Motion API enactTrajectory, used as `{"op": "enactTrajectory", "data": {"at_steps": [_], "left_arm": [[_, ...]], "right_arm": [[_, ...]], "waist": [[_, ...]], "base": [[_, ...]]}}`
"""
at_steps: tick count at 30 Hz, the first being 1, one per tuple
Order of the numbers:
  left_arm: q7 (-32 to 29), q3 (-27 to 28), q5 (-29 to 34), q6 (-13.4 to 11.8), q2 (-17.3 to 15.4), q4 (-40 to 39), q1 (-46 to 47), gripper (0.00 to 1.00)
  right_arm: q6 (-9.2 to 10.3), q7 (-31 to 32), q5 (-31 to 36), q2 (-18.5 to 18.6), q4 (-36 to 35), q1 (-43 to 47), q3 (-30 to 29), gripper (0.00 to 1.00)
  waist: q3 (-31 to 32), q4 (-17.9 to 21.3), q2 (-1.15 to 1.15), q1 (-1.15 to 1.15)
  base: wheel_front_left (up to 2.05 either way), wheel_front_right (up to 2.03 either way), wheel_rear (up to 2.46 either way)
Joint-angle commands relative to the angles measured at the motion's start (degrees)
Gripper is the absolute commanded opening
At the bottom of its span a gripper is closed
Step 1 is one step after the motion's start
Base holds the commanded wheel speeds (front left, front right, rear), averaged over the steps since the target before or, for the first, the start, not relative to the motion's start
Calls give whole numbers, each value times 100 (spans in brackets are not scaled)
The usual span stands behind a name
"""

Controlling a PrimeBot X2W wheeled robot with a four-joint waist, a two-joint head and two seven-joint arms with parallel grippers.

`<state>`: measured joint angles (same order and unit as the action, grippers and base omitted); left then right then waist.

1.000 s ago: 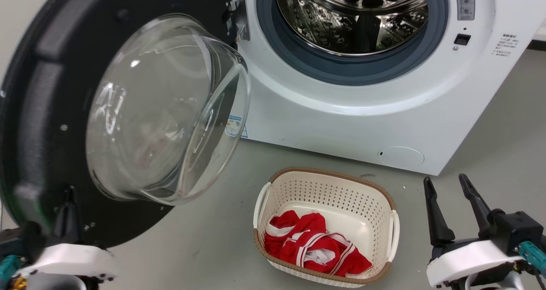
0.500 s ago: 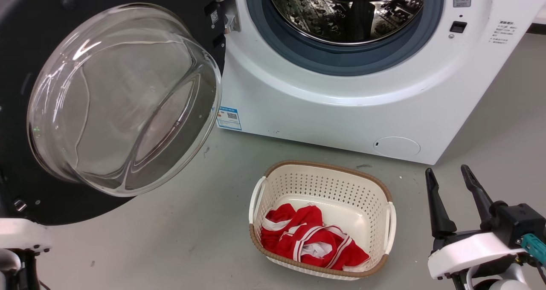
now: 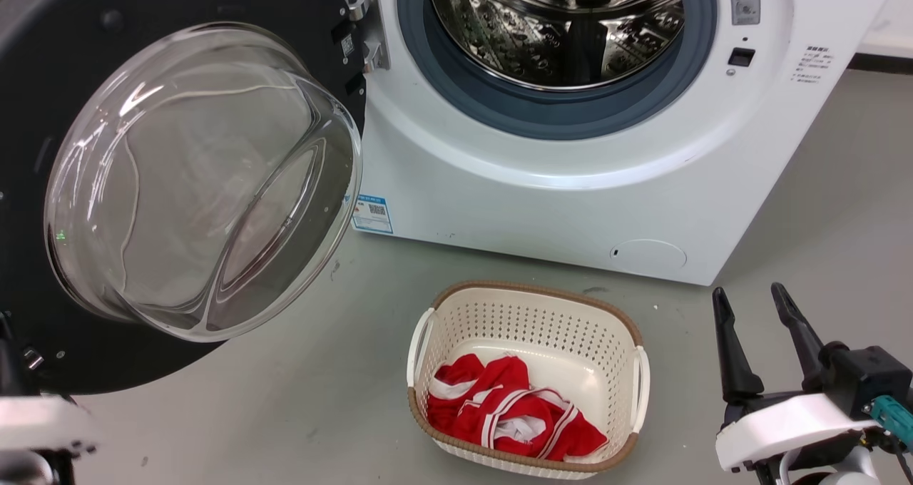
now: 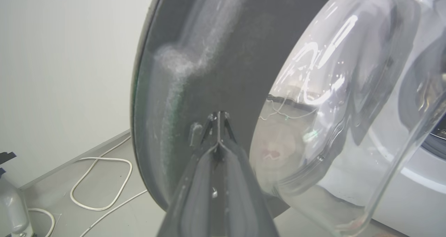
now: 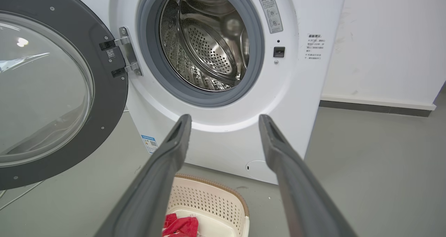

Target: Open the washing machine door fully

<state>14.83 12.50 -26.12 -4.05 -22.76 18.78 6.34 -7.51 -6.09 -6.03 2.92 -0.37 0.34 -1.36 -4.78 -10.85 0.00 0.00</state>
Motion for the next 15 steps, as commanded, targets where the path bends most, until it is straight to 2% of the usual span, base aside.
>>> {"op": "enactTrajectory", "data": {"at_steps": [1, 5, 13, 14, 15], "left_arm": [[32, 8, 53, -25, 65, -85, -149, 0], [44, -74, 265, -37, 358, -683, -583, 0], [36, -688, 859, 31, 958, -1623, -1178, 0], [36, -759, 899, 59, 1012, -1676, -1204, 7], [37, -822, 940, 96, 1066, -1712, -1209, 30]], "right_arm": [[4, -29, -40, -10, 11, 56, 1, 100], [4, -38, -61, -9, 51, 114, -12, 100], [4, -18, -24, -9, 28, 205, -28, 100], [4, -20, -12, -9, 18, 210, -32, 100], [4, -23, 14, -9, 5, 210, -37, 100]], "waist": [[55, 20, 0, 0], [173, 37, 0, 0], [330, 114, 0, 0], [339, 131, 0, 0], [345, 152, 0, 0]], "base": [[0, 0, 0], [0, 0, 0], [0, 0, 0], [0, 0, 0], [0, 0, 0]]}}
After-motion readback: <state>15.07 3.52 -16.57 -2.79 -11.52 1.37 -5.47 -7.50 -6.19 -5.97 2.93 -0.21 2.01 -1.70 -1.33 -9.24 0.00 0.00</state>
